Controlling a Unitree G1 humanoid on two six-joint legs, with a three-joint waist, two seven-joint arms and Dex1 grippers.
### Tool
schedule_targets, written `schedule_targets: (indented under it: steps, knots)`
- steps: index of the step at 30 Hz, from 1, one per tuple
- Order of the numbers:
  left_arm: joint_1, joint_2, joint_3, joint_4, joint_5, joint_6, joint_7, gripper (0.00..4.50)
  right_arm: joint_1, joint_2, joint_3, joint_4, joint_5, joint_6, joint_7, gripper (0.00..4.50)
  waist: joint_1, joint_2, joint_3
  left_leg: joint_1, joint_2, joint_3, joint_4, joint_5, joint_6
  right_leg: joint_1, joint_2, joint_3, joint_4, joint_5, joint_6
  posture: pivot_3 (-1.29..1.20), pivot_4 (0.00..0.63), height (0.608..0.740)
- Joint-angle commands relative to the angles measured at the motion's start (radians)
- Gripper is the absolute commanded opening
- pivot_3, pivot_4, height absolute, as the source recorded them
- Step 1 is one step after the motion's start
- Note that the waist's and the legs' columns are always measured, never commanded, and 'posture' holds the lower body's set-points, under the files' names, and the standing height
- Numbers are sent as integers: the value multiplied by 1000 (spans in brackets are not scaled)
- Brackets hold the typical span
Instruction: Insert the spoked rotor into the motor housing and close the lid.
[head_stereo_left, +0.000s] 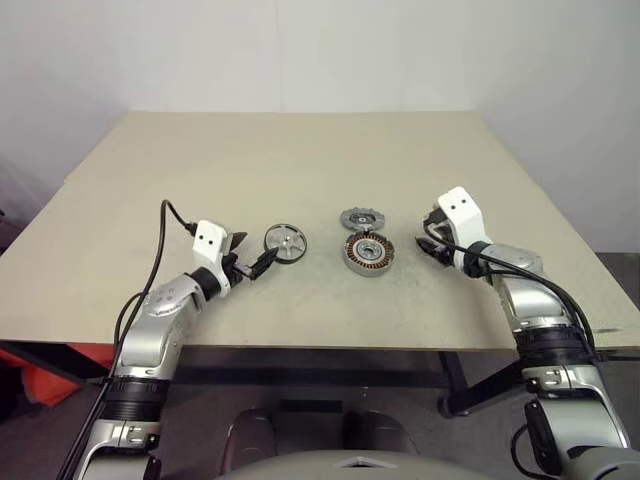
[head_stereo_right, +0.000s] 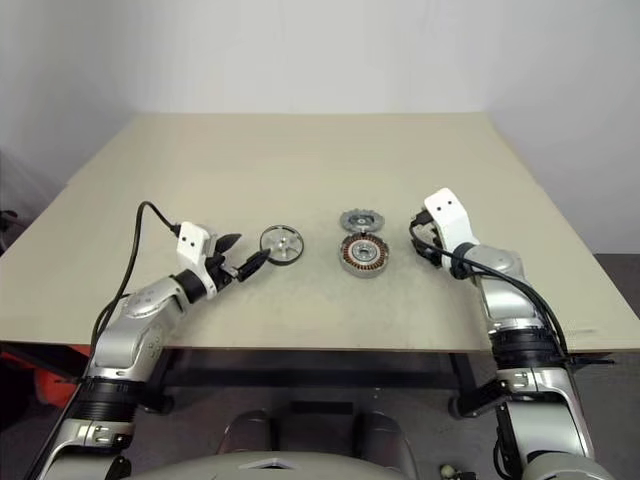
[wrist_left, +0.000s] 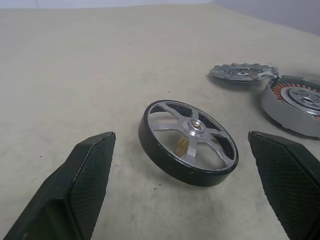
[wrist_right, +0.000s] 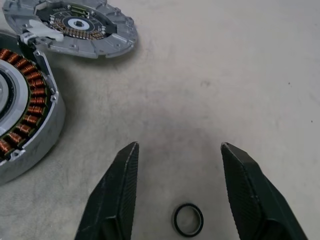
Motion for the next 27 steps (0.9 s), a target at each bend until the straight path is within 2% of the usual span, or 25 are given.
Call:
schedule_targets:
  steps: [1, 10, 27]
  knots:
    - [-23, 5, 3, -9, 0, -9, -8, 4500, 2, -21, -43, -48, 27, 31, -18, 2721, 1, 0, 0, 0, 0, 0, 0, 0, 0, 0, 0, 0, 0, 0, 0, 0, 0, 740]
    - [-22, 12, 2, -10, 0, -3, -16, 4500, 37, -73, -95, -27, 65, 105, -29, 2721, 2, 1, -1, -1, 0, 0, 0, -1, 1, 0, 0, -1, -4, 1, 1, 0, 0, 740]
    - [-31, 11, -5, 6, 9, -7, -21, 4500, 66, -82, -84, -70, 102, 152, -12, 2721, 1, 5, -4, 0, 0, -1, 0, -1, 2, 3, 0, -3, -9, 2, 3, 0, 0, 740]
